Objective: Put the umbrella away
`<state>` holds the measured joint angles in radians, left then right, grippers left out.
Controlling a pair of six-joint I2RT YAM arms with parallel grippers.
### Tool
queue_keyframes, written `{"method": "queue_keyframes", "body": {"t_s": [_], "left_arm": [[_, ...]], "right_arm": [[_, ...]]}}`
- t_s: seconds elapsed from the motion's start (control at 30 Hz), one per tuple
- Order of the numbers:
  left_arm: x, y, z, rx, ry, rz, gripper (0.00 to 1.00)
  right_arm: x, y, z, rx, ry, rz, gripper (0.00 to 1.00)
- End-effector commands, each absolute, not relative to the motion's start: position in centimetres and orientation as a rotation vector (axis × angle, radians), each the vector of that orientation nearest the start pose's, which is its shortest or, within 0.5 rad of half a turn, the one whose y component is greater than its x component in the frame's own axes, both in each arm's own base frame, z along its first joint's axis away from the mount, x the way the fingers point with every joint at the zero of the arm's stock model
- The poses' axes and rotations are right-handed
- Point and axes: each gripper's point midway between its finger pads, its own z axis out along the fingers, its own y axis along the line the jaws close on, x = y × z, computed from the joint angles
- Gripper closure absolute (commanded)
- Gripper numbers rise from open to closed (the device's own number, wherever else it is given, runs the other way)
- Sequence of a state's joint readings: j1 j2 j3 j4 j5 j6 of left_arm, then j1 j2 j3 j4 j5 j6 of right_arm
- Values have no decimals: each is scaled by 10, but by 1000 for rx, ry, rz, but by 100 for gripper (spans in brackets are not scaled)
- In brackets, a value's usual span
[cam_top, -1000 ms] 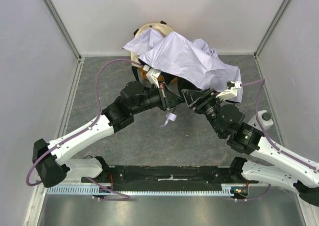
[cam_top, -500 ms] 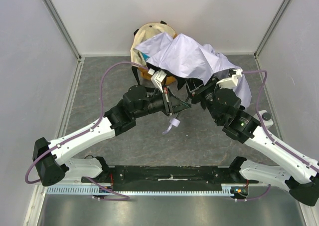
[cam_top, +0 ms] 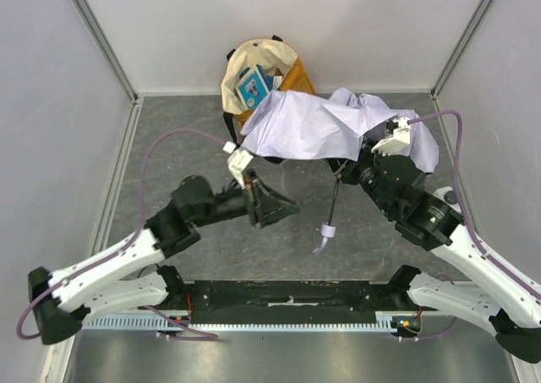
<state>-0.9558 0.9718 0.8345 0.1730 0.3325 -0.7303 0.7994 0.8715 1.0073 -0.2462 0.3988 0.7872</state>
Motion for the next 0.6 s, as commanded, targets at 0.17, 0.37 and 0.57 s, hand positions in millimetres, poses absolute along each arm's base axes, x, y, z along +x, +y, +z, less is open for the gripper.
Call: {"method": "queue_keyframes", "body": {"t_s": [0.17,0.37,0.57], "left_arm": [[92,-230,294,560,1815,-1251,56],[100,-173,289,329,1901,-1054,48],[116,-169,338,170,1833,-1062,28]], "right_arm": [[221,190,349,-126,1843,668,100],[202,229,308,-396,1957,787,100],[196,249,288,-456,2018,873,100]]}}
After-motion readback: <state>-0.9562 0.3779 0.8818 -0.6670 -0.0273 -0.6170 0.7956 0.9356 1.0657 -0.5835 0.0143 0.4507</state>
